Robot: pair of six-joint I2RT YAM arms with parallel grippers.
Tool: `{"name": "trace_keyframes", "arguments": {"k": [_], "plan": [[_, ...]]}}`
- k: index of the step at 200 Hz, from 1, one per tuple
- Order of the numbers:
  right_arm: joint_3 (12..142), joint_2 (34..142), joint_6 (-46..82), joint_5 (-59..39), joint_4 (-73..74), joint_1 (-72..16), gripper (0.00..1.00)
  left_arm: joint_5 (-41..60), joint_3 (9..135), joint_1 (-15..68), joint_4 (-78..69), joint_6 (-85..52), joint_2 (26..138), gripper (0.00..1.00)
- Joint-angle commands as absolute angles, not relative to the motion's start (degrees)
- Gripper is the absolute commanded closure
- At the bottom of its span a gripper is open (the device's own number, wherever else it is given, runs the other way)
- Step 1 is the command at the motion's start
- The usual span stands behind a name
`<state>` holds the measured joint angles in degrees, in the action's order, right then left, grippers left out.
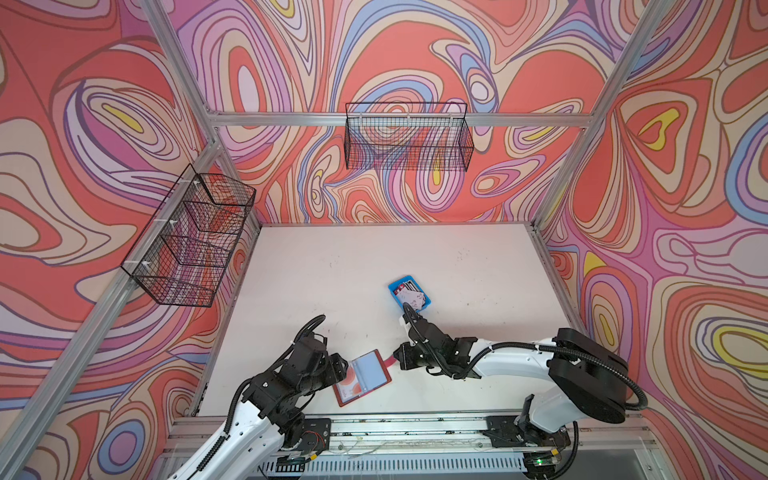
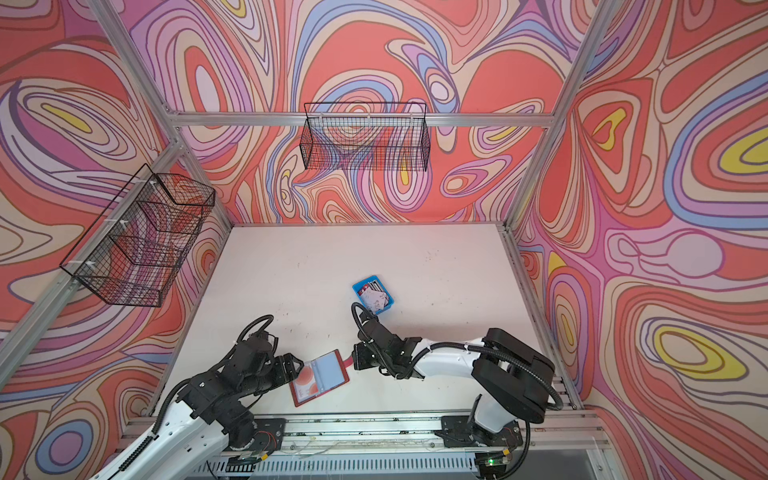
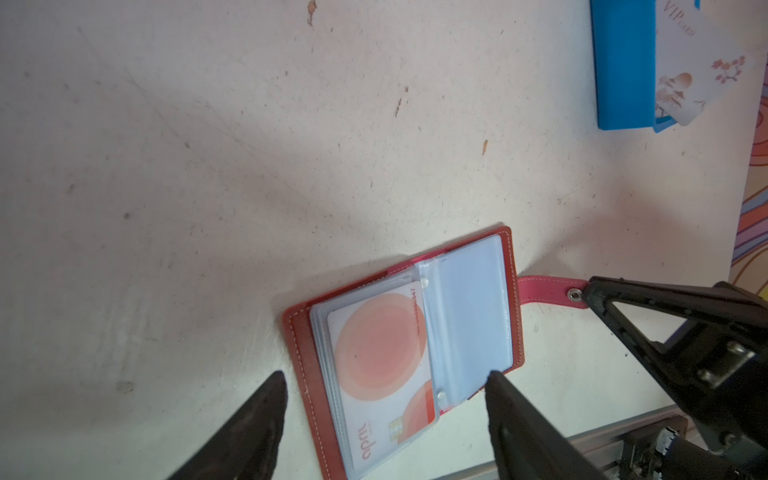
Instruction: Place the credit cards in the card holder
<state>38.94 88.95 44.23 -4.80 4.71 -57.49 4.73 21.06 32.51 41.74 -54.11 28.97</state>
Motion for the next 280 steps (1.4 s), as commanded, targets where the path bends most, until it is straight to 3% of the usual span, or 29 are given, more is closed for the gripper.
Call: {"name": "trace_keyframes", "arguments": {"k": [1, 44, 280], "plan": [[38.15, 88.88, 45.1, -5.73, 6.39, -57.4, 1.0, 4.57, 21.73, 32.18, 43.21, -55.19, 28.66, 0.19], [36.21, 87.73, 47.06, -6.23, 9.43, -57.41, 1.0, 2.61, 22.97, 32.12, 47.46, -59.47, 27.99, 0.08], [33.84, 92.08, 51.24, -10.81, 20.1, -58.08, 1.0, 15.63, 16.42, 32.17, 23.05, -60.45, 35.68, 0.07]]}}
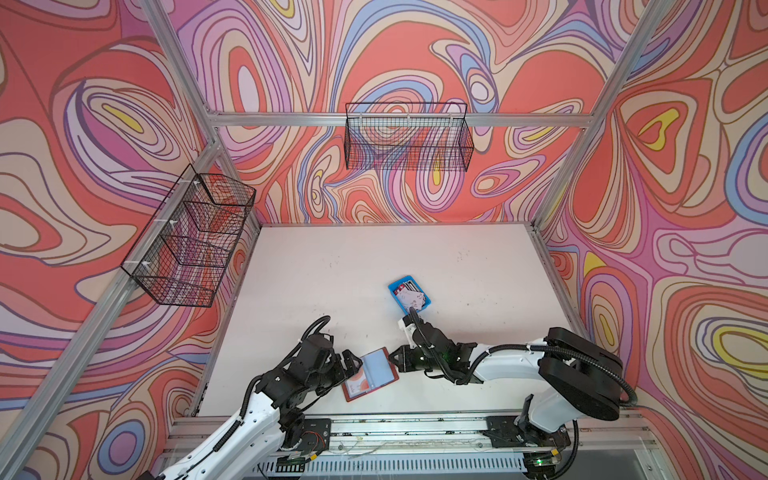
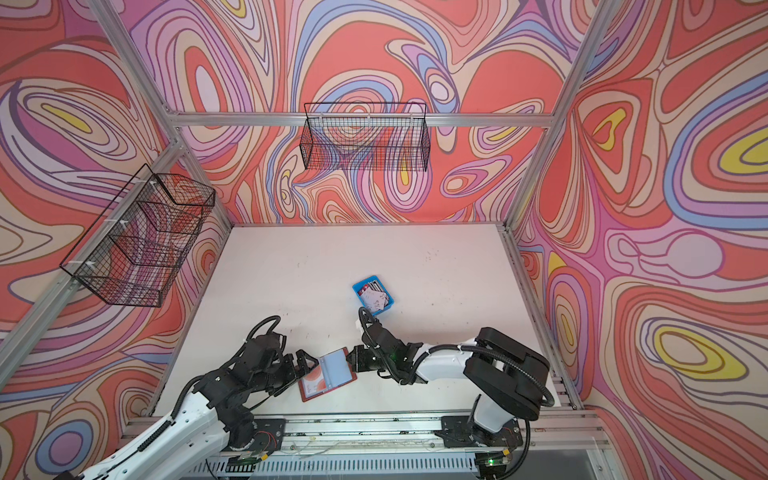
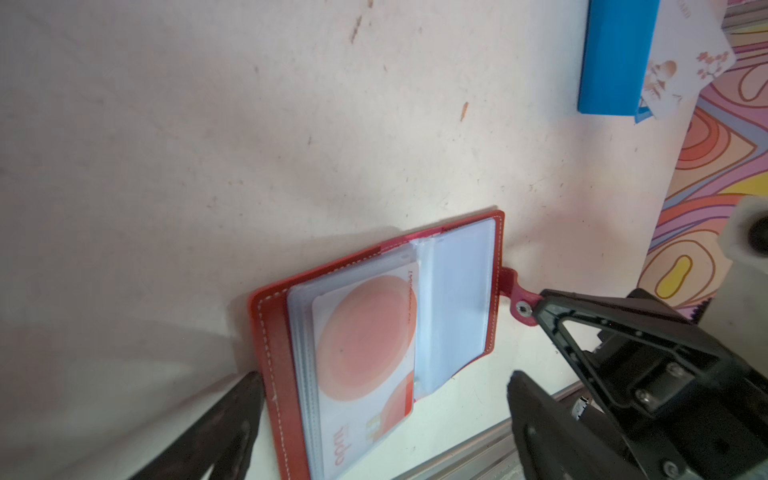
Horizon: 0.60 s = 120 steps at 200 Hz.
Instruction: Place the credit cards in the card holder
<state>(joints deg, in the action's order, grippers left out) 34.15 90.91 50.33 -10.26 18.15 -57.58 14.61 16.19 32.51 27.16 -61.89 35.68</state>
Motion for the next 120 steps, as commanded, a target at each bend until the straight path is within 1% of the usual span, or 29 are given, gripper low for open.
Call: {"name": "trace_keyframes", "arguments": {"k": [1, 120], "plan": [[33.84, 92.14, 51.28, -10.81, 20.11, -58.13, 1.0, 15.64, 16.47, 32.12, 22.99, -60.46, 35.68, 0.07], [38.83, 100.26, 54.0, -11.41, 25.25, -64.58, 1.0, 18.39, 18.92, 32.21, 18.71, -58.29, 38.54, 0.06]]}}
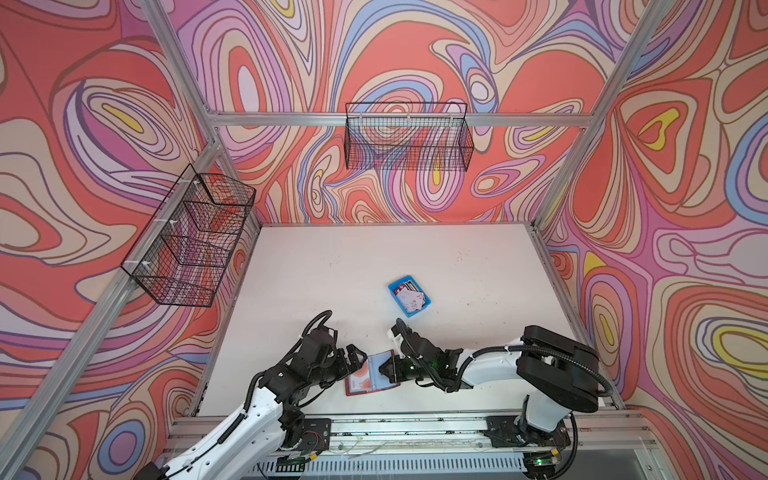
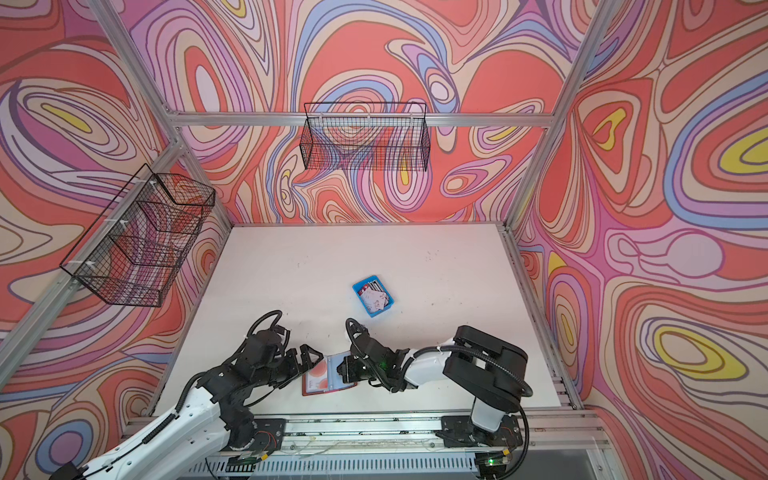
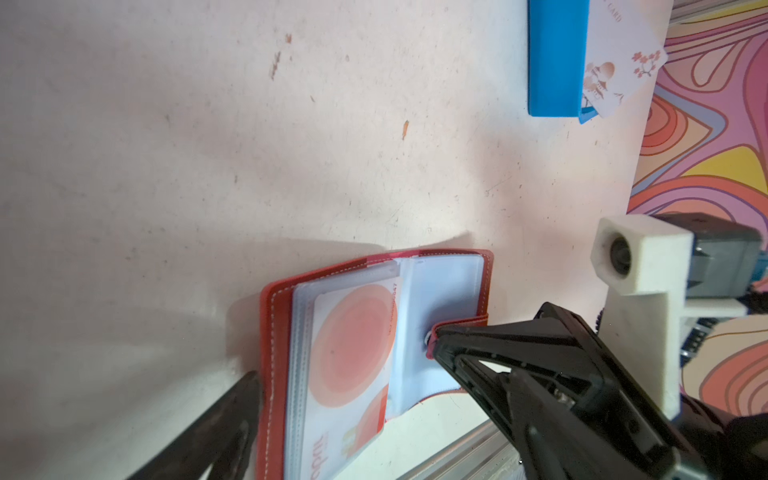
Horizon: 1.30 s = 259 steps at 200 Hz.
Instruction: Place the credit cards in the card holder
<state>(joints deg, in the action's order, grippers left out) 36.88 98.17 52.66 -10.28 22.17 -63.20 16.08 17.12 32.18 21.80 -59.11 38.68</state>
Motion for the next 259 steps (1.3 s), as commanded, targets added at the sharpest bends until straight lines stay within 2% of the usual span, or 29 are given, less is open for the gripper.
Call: {"name": "trace_keyframes", "arguments": {"k": [1, 74, 116, 128, 145, 191, 232, 259], "plan": [[38.88, 100.36, 53.98, -11.46, 25.28, -64.63, 1.0, 18.42, 18.95, 32.19, 18.72, -58.28, 38.52, 0.06], [40.71, 104.39, 55.28, -11.95, 27.51, -65.48, 1.0, 22.53, 19.51, 32.21, 17.26, -57.92, 37.67, 0.06], [42.66, 96.76, 51.43, -5.1, 15.38, -65.61, 1.0, 11.16, 23.78, 32.12, 30.0, -53.53, 36.56, 0.05], [43.04, 94.03, 50.92, -1.67, 10.81, -65.57, 0.87, 8.02, 25.0, 32.09, 32.63, -51.78, 36.83, 0.05], [42.87, 90.7, 50.63, 2.59, 5.78, -65.6, 0.78, 4.5, 25.3, 32.08, 34.41, -51.67, 37.79, 0.05], [38.19, 82.07, 51.63, 11.68, -1.53, -65.65, 0.49, 6.74, 22.7, 32.1, 30.91, -52.29, 40.61, 0.06], [35.42, 81.26, 52.29, 12.4, -1.49, -66.84, 0.36, 11.77, 19.09, 32.09, 26.09, -53.8, 39.62, 0.06], [34.95, 84.28, 52.59, 9.69, 2.15, -67.85, 0.32, 14.06, 17.79, 32.08, 24.4, -54.99, 39.15, 0.05]]}}
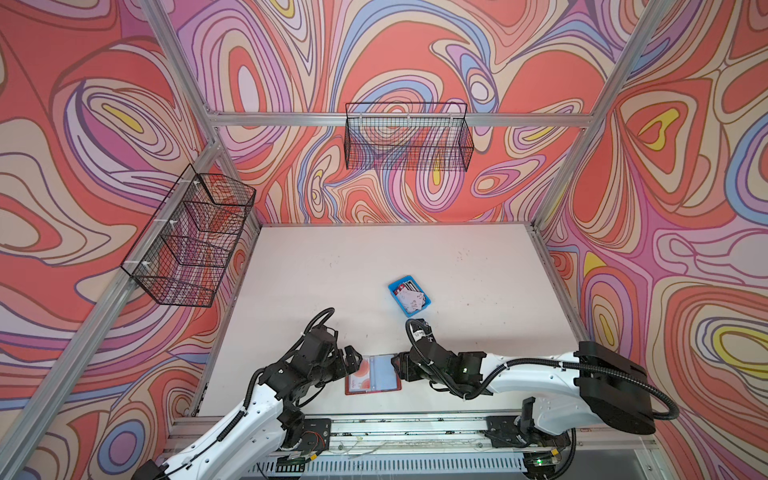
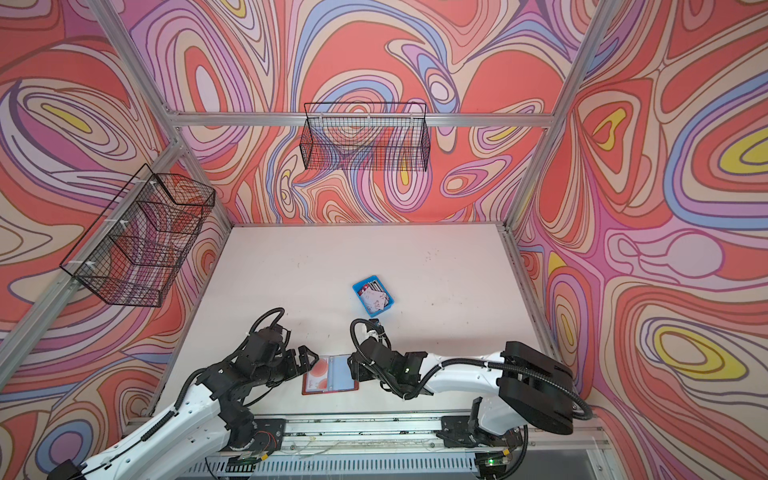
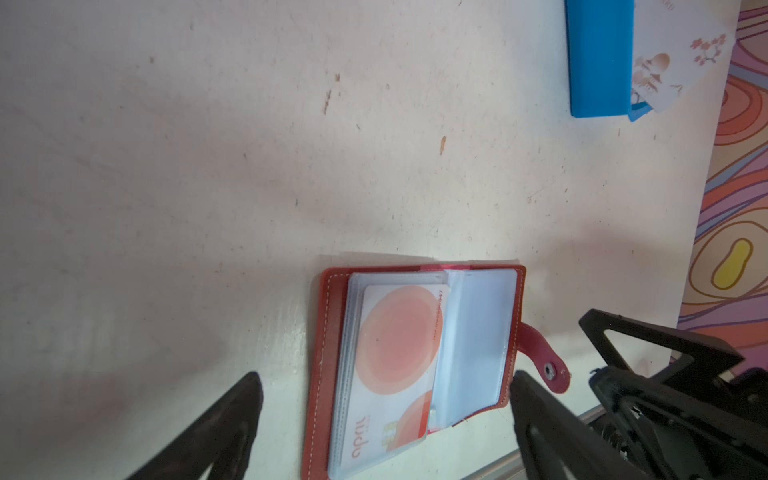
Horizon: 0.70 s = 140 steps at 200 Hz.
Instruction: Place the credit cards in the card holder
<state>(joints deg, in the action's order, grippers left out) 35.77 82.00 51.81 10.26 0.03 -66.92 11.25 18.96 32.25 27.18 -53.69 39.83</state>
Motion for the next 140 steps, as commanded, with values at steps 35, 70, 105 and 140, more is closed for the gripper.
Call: {"name": "trace_keyframes", "arguments": {"k": [35, 70, 105, 140], "plan": [[32.73, 88.15, 54.62, 6.68, 9.47, -67.94, 0.31, 16.49, 16.57, 32.08, 22.33, -55.88, 39.1, 0.04], [32.53, 90.67, 55.96, 5.62, 13.46, -68.42, 0.34, 16.88, 15.56, 32.08, 21.22, -56.42, 40.53, 0.04], [32.17, 92.58, 57.18, 4.86, 16.85, -68.73, 0.37, 17.88, 15.21, 32.08, 20.21, -56.6, 43.03, 0.04], [32.23, 94.58, 58.14, 4.19, 20.14, -69.16, 0.41, 23.4, 14.94, 32.08, 15.5, -57.37, 43.96, 0.03]]}}
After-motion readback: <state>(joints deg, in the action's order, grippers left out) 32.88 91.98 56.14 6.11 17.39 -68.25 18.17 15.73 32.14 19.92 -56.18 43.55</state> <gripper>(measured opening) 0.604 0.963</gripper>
